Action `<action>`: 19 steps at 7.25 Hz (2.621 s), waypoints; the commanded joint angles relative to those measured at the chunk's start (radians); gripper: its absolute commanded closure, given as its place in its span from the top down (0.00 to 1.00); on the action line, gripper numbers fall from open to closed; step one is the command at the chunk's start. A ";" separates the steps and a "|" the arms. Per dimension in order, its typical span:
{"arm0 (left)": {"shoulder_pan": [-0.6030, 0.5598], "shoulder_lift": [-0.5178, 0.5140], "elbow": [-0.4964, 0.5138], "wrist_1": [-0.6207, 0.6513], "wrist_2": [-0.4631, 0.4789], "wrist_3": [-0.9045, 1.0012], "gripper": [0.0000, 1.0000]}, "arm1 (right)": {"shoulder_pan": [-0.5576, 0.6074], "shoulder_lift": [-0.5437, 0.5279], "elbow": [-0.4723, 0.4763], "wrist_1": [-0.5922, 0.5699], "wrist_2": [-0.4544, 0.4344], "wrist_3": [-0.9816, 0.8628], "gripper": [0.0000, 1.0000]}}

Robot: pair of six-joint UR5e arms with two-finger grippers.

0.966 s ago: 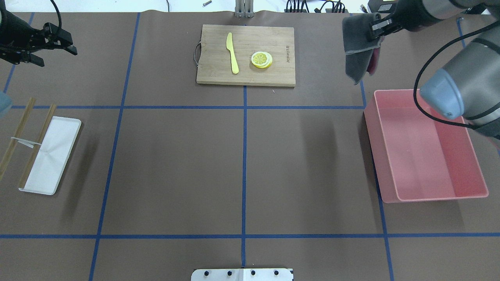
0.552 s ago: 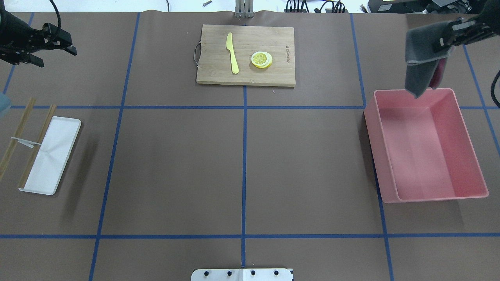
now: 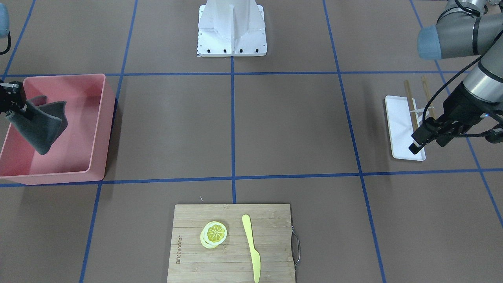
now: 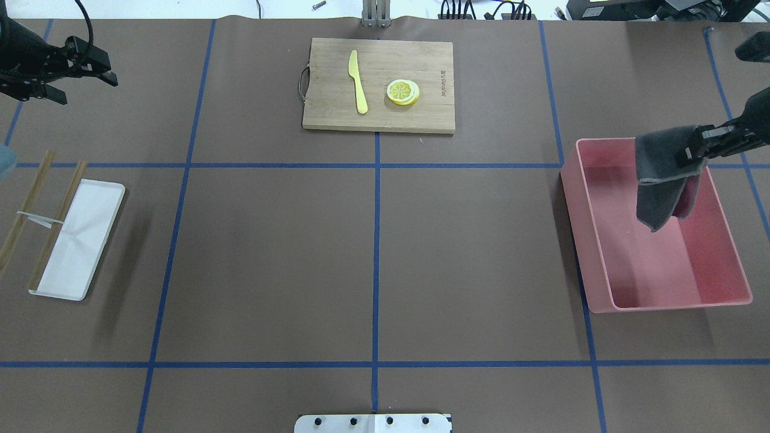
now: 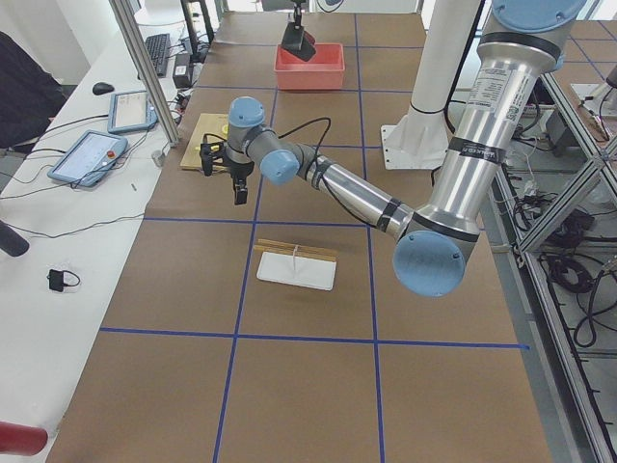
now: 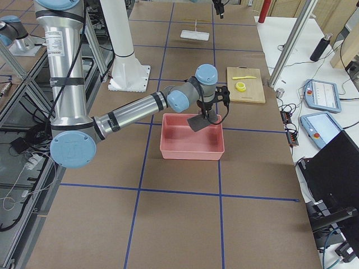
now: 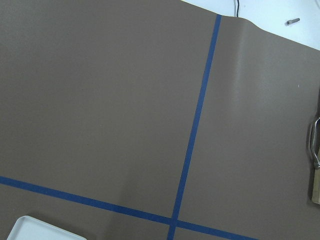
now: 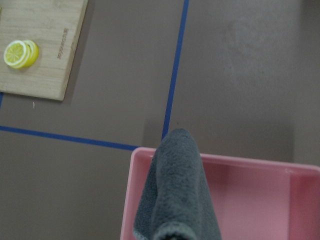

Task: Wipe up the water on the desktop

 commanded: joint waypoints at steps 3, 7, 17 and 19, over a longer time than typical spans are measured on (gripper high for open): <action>0.002 0.000 0.010 -0.003 0.000 0.006 0.99 | -0.046 -0.096 0.056 -0.002 -0.003 -0.002 1.00; -0.002 0.048 -0.011 -0.027 0.006 0.014 0.99 | -0.013 -0.114 0.028 0.009 -0.116 0.015 1.00; -0.373 0.407 0.153 0.023 -0.103 0.930 0.99 | 0.335 -0.156 -0.280 -0.064 -0.029 -0.375 1.00; -0.393 0.390 0.147 0.043 -0.110 0.916 0.99 | 0.339 -0.157 -0.280 -0.080 -0.104 -0.389 1.00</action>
